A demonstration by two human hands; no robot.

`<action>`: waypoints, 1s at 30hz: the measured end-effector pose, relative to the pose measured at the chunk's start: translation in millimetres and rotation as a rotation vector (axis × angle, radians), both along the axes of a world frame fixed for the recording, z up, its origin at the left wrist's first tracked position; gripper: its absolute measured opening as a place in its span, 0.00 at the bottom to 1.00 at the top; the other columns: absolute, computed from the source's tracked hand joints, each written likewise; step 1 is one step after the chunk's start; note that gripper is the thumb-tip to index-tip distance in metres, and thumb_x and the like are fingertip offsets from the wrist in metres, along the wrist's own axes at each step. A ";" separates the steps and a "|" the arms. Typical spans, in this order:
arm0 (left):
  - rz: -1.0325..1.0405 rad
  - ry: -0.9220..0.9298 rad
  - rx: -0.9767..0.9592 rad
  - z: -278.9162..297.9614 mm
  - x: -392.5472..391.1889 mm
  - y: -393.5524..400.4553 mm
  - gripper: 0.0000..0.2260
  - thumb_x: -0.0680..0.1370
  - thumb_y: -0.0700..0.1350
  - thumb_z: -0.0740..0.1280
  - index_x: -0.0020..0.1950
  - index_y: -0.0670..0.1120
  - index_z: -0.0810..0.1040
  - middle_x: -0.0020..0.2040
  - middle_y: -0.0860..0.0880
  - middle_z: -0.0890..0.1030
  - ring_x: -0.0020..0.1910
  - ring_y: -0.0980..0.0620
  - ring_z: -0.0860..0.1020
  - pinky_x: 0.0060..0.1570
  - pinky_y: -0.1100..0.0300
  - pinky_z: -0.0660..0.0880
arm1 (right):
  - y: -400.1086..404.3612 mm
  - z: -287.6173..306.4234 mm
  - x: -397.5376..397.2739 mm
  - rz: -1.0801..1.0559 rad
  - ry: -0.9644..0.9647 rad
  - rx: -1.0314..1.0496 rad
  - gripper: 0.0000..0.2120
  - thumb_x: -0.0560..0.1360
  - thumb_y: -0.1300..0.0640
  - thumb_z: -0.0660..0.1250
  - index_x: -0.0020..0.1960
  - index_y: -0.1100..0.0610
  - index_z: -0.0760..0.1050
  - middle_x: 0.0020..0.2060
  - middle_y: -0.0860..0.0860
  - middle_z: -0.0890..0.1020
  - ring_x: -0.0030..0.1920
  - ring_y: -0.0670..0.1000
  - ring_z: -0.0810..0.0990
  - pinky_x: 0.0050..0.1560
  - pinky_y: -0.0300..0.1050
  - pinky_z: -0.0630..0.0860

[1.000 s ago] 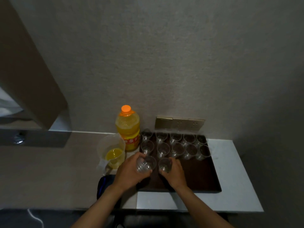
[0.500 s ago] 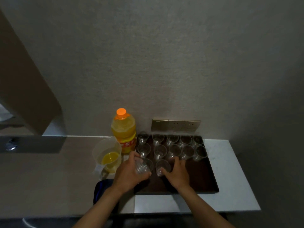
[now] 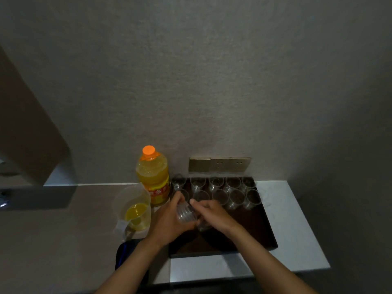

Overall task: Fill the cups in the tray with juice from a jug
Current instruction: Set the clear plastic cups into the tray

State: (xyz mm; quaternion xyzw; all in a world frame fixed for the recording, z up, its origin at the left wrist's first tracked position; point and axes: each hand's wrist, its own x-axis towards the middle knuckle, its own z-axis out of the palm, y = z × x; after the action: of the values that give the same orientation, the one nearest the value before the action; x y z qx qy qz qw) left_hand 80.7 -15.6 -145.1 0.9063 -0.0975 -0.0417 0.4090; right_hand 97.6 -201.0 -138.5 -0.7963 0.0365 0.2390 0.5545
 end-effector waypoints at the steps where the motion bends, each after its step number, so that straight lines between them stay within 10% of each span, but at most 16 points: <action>1: -0.005 -0.008 0.001 -0.1 0.4 -0.3 0.28 0.64 0.65 0.79 0.52 0.58 0.66 0.45 0.59 0.79 0.42 0.61 0.79 0.33 0.64 0.73 | 0.2 2.4 -1.0 0.019 0.010 0.007 0.25 0.81 0.39 0.65 0.51 0.62 0.84 0.39 0.55 0.87 0.38 0.47 0.84 0.42 0.39 0.78; 22: 0.030 0.070 -0.060 -7.5 1.5 -7.7 0.42 0.61 0.63 0.81 0.70 0.62 0.65 0.56 0.63 0.80 0.53 0.64 0.79 0.52 0.60 0.79 | -59.9 5.7 4.5 -0.443 0.222 0.280 0.15 0.80 0.46 0.68 0.58 0.55 0.83 0.54 0.53 0.86 0.57 0.54 0.80 0.60 0.51 0.75; 30: 0.067 0.096 -0.095 -9.3 2.1 -7.0 0.40 0.61 0.65 0.81 0.68 0.63 0.66 0.56 0.63 0.79 0.53 0.62 0.79 0.50 0.59 0.79 | -93.0 -17.4 5.9 -0.513 -0.049 -0.195 0.11 0.75 0.49 0.74 0.49 0.55 0.79 0.51 0.55 0.82 0.48 0.50 0.81 0.45 0.44 0.76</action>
State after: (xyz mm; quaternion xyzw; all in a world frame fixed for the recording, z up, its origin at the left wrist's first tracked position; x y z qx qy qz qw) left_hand 82.8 -22.7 -154.3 0.8855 -0.0491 -0.0669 0.4572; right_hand 103.5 -294.0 -155.9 -0.8163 0.2462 0.0668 0.5182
